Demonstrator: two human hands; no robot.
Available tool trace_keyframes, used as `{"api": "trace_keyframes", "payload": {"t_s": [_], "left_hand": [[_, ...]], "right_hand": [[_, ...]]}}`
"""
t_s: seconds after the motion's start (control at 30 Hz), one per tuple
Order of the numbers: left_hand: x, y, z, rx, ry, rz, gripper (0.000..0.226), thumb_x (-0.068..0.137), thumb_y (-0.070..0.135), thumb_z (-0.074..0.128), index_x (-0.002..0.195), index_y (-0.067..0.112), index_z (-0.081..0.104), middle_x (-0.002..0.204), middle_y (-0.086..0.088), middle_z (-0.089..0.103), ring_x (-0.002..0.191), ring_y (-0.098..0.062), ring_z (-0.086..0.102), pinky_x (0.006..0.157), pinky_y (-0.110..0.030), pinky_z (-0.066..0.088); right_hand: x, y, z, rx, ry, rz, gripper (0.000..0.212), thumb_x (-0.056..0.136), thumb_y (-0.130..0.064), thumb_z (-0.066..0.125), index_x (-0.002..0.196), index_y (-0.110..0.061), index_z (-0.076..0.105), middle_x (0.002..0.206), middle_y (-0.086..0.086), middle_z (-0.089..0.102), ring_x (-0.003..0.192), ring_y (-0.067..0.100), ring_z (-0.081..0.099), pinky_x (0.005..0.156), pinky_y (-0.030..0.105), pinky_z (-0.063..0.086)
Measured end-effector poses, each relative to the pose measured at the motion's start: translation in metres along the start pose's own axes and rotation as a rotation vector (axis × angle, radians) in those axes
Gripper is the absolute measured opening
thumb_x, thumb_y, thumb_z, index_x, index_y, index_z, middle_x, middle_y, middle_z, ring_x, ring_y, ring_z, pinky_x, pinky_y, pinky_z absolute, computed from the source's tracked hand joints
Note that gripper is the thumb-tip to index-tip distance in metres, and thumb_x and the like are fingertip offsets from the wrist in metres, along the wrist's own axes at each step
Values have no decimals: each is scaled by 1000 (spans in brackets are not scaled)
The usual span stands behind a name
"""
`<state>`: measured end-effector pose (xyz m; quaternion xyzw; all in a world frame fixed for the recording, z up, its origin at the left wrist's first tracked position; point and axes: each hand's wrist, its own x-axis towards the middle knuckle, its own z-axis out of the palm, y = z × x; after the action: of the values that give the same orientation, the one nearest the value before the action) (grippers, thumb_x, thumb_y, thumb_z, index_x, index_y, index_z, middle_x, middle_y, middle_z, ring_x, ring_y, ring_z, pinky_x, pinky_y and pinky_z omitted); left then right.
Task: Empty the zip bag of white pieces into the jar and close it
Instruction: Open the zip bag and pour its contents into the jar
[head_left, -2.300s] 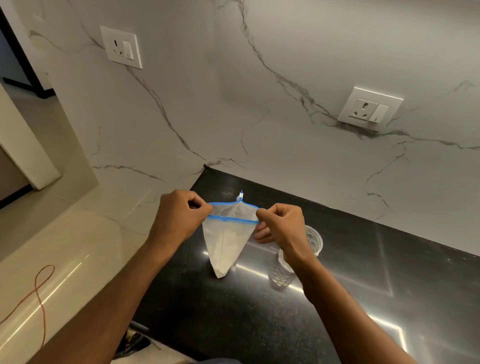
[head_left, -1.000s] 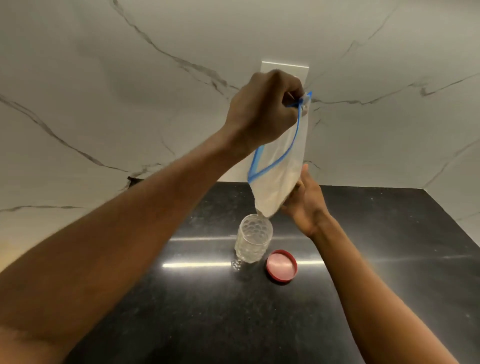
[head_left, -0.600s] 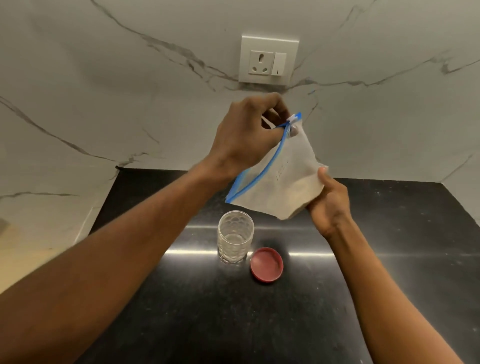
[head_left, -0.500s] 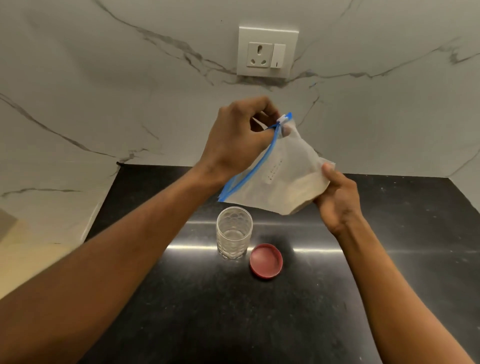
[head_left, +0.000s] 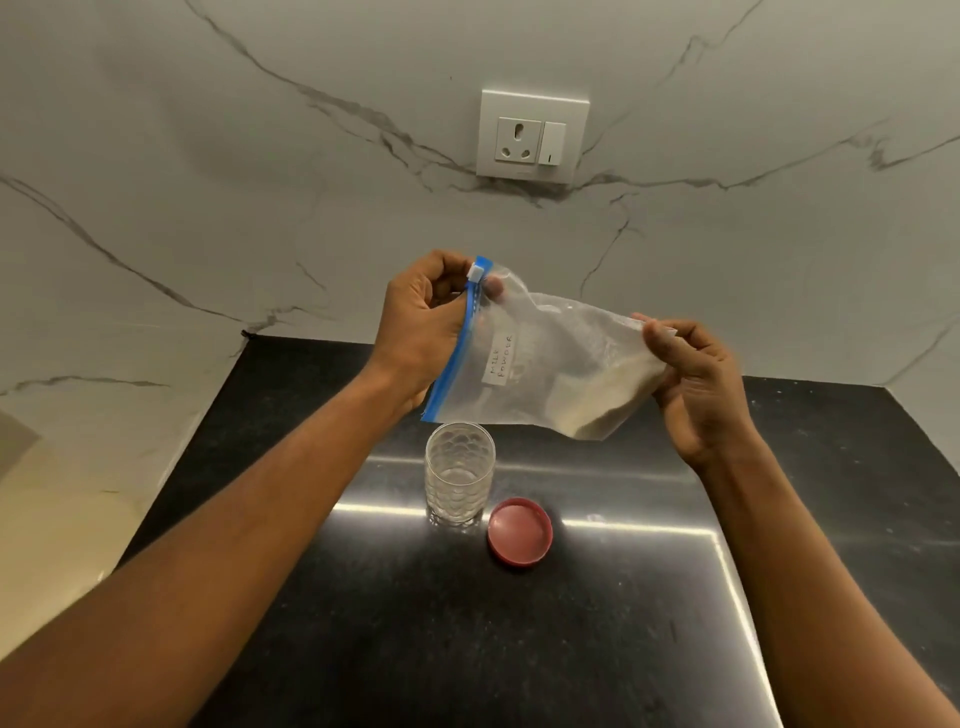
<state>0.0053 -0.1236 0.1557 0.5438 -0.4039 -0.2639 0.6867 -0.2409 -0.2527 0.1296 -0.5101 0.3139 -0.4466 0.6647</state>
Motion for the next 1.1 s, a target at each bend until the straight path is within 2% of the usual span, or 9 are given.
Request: {"api": "trace_keyframes", "payload": {"t_s": [0.07, 0.13, 0.37, 0.57, 0.7, 0.83, 0.9, 1.0, 1.1], "left_hand": [[-2, -6, -3, -7, 3, -15, 11, 93, 18, 80, 99, 25, 73, 95, 7, 81, 91, -16, 79, 73, -27, 65], [-6, -11, -6, -23, -2, -30, 13, 94, 14, 79, 100, 24, 74, 97, 5, 82, 95, -18, 80, 74, -29, 65], [-20, -28, -18, -2, -57, -13, 25, 96, -7, 70, 103, 17, 72, 97, 4, 83, 97, -18, 80, 79, -26, 64], [-26, -42, -26, 97, -53, -7, 31, 92, -12, 71, 99, 18, 73, 95, 9, 82, 96, -12, 79, 79, -21, 62], [-24, -45, -25, 120, -55, -16, 27, 93, -7, 72, 100, 19, 73, 94, 14, 81, 94, -8, 78, 77, -18, 61], [-24, -47, -26, 76, -78, -66, 22, 96, 2, 74, 104, 22, 72, 100, 10, 82, 99, -12, 78, 77, -21, 63], [-25, -47, -30, 94, -113, -127, 28, 96, 5, 74, 112, 28, 69, 106, 8, 81, 103, -14, 78, 79, -28, 66], [-24, -39, -37, 91, -168, -227, 47, 95, -5, 64, 121, 34, 62, 113, 7, 79, 109, -18, 76, 90, -40, 66], [-23, -22, -39, 166, -197, -174, 51, 79, 15, 65, 126, 35, 58, 136, 8, 65, 127, -18, 63, 96, -36, 58]], "right_hand": [[-2, -5, 1, -41, -13, -20, 11, 83, -25, 80, 79, -23, 70, 93, -7, 80, 87, 8, 73, 77, 29, 56], [-4, -8, 3, -92, 4, -45, 10, 80, -30, 81, 78, -26, 72, 86, -10, 75, 84, 7, 69, 78, 32, 55], [-3, -6, 5, -161, 17, -105, 8, 95, -19, 73, 89, -22, 70, 84, -11, 74, 81, 4, 67, 82, 33, 55], [-9, -4, 1, -249, 20, -195, 12, 81, -30, 81, 86, -23, 72, 83, -10, 77, 82, 7, 70, 80, 30, 57], [-10, -1, -5, -280, 13, -220, 18, 71, -23, 92, 73, -24, 74, 74, -7, 75, 73, 11, 70, 72, 25, 59], [-11, -1, -10, -307, -9, -203, 19, 68, -23, 94, 75, -21, 77, 76, -4, 75, 76, 14, 70, 74, 27, 60], [-12, -2, -10, -315, -17, -213, 19, 69, -20, 93, 79, -18, 77, 77, -4, 77, 77, 14, 71, 75, 26, 60], [-13, -5, -7, -345, -12, -242, 20, 70, -19, 92, 82, -14, 77, 77, -5, 77, 75, 13, 71, 74, 26, 61], [-16, -5, -4, -346, -6, -250, 23, 69, -21, 92, 83, -13, 76, 77, -3, 77, 76, 17, 70, 75, 32, 61]]}}
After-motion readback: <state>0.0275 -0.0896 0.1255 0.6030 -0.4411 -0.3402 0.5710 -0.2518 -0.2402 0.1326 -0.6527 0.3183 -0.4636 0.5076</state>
